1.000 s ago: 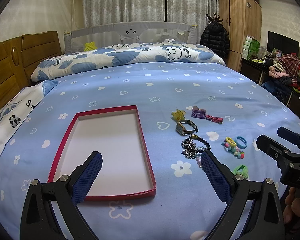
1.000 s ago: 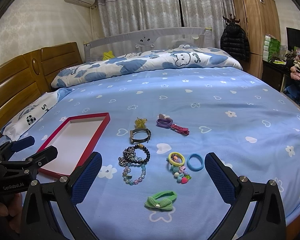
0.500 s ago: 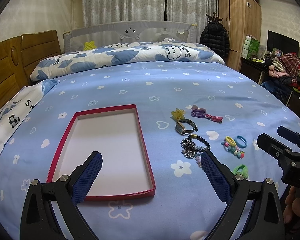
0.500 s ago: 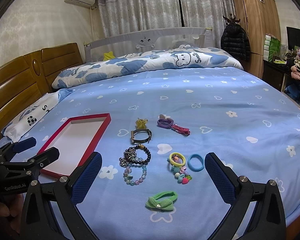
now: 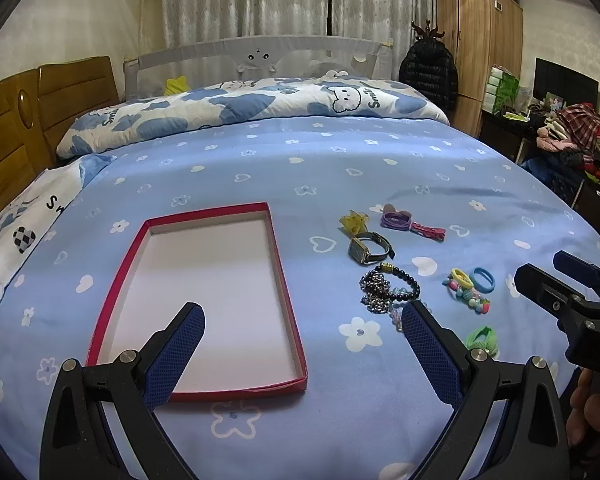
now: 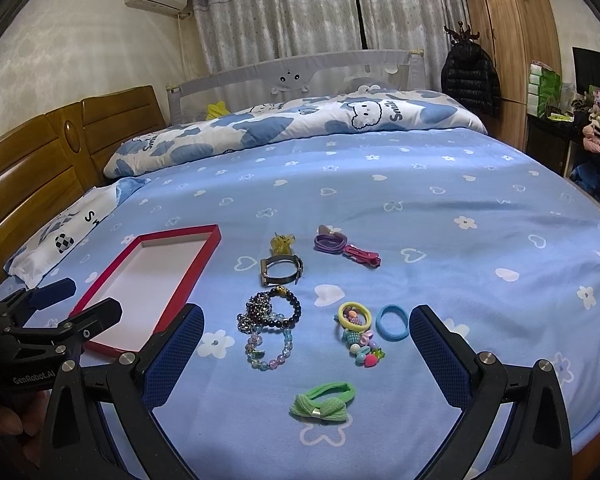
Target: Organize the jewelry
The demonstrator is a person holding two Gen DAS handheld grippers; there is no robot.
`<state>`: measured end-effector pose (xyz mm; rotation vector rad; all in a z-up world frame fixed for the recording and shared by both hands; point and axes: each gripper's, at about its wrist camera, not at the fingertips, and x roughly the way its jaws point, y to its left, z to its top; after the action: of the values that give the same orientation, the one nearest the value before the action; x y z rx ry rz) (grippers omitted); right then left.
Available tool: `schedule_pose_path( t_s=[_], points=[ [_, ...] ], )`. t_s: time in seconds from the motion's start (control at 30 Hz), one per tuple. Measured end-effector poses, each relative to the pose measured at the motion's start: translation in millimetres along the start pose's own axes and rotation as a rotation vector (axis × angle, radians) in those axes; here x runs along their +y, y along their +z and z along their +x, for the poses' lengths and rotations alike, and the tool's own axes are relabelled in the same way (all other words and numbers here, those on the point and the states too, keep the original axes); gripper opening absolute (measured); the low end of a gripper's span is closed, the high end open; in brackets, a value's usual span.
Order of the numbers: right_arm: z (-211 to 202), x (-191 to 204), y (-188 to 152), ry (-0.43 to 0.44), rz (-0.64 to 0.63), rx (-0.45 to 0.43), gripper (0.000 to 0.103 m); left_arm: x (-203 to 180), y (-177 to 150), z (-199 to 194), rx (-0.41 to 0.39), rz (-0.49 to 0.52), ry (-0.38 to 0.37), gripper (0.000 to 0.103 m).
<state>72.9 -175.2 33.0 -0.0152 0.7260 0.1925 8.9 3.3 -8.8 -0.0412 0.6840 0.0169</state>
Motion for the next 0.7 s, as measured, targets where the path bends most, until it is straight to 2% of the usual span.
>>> schedule_pose_path(
  t_s=[0.4, 0.57, 0.7],
  points=[
    [20, -16, 4, 0.036, 0.024, 0.036, 0.103, -2, 19, 26, 0.042, 0.012, -0.038, 0.099],
    [38, -29, 10, 0.054, 0.035, 0.072, 0.103, 0, 40, 51, 0.105, 0.001, -0.083, 0.099],
    [58, -43, 22, 0.074, 0.055, 0.105, 0.102, 1, 61, 76, 0.160, -0.007, -0.091, 0.099]
  ],
)
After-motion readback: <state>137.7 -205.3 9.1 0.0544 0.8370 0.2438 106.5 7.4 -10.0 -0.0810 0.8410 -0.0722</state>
